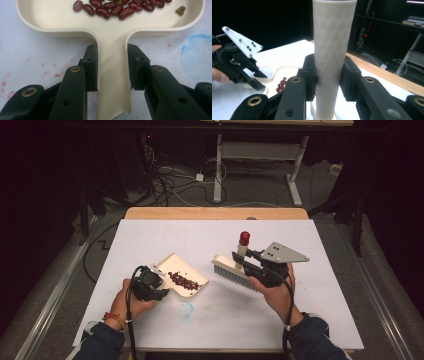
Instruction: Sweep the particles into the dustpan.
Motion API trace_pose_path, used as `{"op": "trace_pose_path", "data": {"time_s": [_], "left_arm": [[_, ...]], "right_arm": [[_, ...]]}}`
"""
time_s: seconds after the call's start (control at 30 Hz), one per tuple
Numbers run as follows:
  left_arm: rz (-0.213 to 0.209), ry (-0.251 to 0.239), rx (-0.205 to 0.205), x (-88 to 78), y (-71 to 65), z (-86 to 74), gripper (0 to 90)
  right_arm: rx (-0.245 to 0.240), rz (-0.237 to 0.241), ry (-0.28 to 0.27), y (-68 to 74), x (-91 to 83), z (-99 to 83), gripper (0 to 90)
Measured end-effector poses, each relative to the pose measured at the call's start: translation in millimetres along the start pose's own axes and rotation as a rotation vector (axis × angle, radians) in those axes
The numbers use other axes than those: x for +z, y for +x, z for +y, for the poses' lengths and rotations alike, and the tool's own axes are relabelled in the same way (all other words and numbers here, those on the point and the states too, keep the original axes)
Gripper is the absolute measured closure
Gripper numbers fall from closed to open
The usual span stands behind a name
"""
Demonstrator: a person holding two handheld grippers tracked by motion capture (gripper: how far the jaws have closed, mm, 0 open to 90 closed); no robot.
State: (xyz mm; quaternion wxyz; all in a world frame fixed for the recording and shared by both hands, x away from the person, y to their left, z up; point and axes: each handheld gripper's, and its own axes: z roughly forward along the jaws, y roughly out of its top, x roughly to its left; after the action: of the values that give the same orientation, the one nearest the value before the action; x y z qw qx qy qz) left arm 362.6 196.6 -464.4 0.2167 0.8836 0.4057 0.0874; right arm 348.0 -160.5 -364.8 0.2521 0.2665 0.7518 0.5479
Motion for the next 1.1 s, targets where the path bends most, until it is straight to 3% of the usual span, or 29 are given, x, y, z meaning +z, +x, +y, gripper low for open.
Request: {"op": "trace_pose_path", "data": {"time_s": [0.23,0.4,0.6,0.73,1.1], "left_arm": [[0.009,-0.003,-0.009,-1.5,5.1,-4.6,63.7],[0.012,-0.004,-0.014,-2.4,7.2,-6.1,63.7],[0.025,-0.011,-0.03,-5.2,8.2,-12.0,63.7],[0.03,-0.012,-0.049,-7.4,11.3,-18.1,63.7],[0.041,-0.035,-0.1,-5.9,13.5,-27.5,63.4]], "right_arm": [[0.006,-0.049,0.002,-15.9,-30.6,-12.7,69.9],[0.022,-0.056,0.014,-28.1,-48.5,-20.7,69.9],[0.061,-0.037,0.016,-38.3,-68.1,-25.8,69.8],[0.034,-0.028,0.026,-38.7,-80.6,-26.9,69.8],[0.019,0.017,0.081,-43.1,-101.2,-36.1,69.8]]}}
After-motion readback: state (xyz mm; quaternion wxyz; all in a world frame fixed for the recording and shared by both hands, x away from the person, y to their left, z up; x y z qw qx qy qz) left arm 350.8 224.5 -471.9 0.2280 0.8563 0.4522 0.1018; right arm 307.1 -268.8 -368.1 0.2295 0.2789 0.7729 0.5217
